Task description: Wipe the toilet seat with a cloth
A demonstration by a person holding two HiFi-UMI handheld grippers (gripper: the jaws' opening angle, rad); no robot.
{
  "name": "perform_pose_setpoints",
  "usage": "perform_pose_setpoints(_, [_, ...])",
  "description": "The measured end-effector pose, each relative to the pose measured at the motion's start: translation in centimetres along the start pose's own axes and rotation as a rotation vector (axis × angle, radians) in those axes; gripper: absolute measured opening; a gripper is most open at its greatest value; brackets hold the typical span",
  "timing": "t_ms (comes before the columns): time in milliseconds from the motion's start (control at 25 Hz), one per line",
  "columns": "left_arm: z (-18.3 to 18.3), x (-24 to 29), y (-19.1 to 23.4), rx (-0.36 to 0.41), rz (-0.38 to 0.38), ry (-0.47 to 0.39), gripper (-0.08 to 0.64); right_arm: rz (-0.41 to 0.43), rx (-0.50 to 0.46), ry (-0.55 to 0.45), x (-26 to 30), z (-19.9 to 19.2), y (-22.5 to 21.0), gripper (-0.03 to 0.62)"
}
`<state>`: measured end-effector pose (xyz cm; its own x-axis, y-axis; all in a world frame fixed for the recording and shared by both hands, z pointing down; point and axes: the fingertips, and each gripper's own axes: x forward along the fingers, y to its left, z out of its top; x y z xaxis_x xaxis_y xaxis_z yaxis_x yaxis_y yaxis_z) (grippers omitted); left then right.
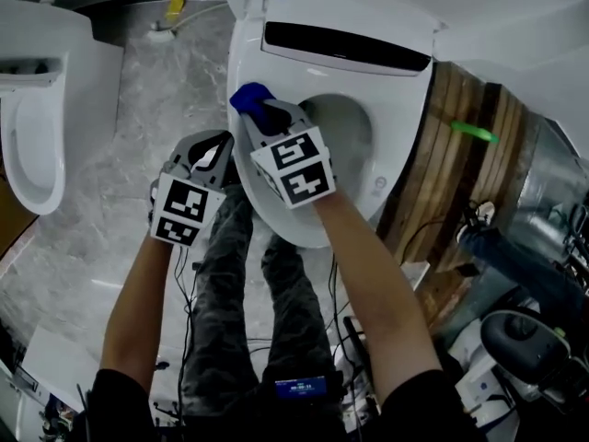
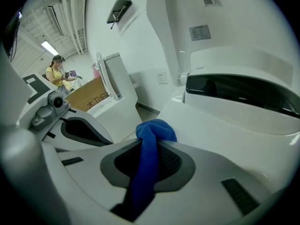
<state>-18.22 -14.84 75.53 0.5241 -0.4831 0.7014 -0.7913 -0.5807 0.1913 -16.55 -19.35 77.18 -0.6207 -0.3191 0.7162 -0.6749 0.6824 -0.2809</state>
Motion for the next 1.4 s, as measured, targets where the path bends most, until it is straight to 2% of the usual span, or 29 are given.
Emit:
perform_pose_setpoints(400, [-4.5,-1.8,-4.1,-0.070,0.057,0.025,0.012,0.076,-0.058,0.056,-2.0,-5.1,4.0,0.054])
perform_pose_setpoints(880, [-7.8,-4.2,-8.5,-0.100,0.136,0.025,0.012,0.150,-0.138,0.126,-5.6,-11.8,7.8,0.054])
perform_pose_setpoints(1200, [-9.6,-5.6,-11.5,-0.098,0.161,0.039,0.012,0.203,-0.189,0.197,-8.4,-17.2,10.6,0.058])
perform_pose_setpoints(1400, [-9.8,-5.8,-14.0,-0.079,0.148,0.046,0.012,0.197,-0.210,0.226,-10.5,-19.8,11.1,0.058])
